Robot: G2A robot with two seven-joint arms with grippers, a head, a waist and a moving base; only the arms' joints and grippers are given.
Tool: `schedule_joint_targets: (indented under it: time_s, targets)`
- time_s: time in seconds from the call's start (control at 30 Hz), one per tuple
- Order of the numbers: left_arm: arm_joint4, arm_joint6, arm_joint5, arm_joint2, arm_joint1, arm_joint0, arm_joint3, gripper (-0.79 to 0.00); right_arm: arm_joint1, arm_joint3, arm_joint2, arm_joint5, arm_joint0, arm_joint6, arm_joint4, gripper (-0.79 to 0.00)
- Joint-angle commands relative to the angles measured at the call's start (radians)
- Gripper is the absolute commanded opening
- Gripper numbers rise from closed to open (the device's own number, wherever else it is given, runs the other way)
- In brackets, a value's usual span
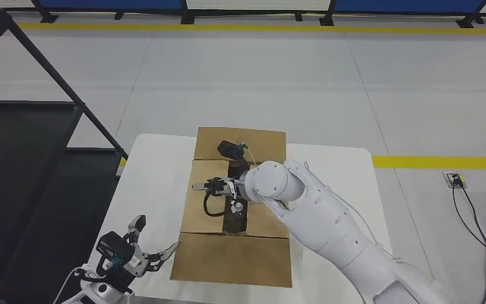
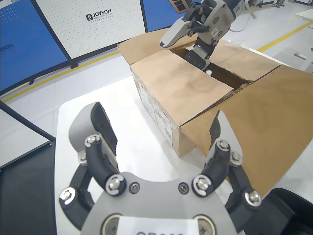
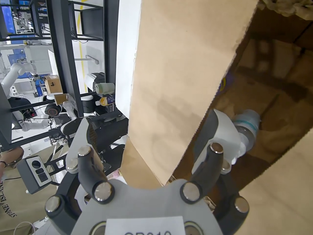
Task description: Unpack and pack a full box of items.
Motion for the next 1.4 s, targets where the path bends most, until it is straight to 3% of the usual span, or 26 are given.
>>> schedule_joint_targets:
  time_s: [0.0,0.53,0.73,1.07,1.37]
  targets:
    - [0.0,0.002,-0.001,-0.001,0.0,0.001,0.0,0.0,-0.006,0.005,0.003,-0.022,0.004,-0.015,0.011,0.0]
    - [0.035,-0.007,0.018,0.022,-0.002,-0.011,-0.014,0.0,-0.005,-0.093,0.081,-0.153,-0.052,-0.093,0.031,0.0]
    - [0.064,-0.044,0.029,0.042,-0.002,-0.049,-0.026,0.0,-0.007,-0.121,0.098,-0.19,-0.061,-0.088,0.04,0.0]
    - [0.077,-0.121,0.063,0.119,-0.008,-0.151,0.009,0.0,-0.035,-0.054,0.075,-0.261,-0.01,-0.037,0.092,0.0]
    - [0.024,-0.117,0.119,0.153,-0.016,-0.171,0.035,0.0,-0.054,-0.011,0.062,-0.36,0.009,-0.017,0.113,0.0]
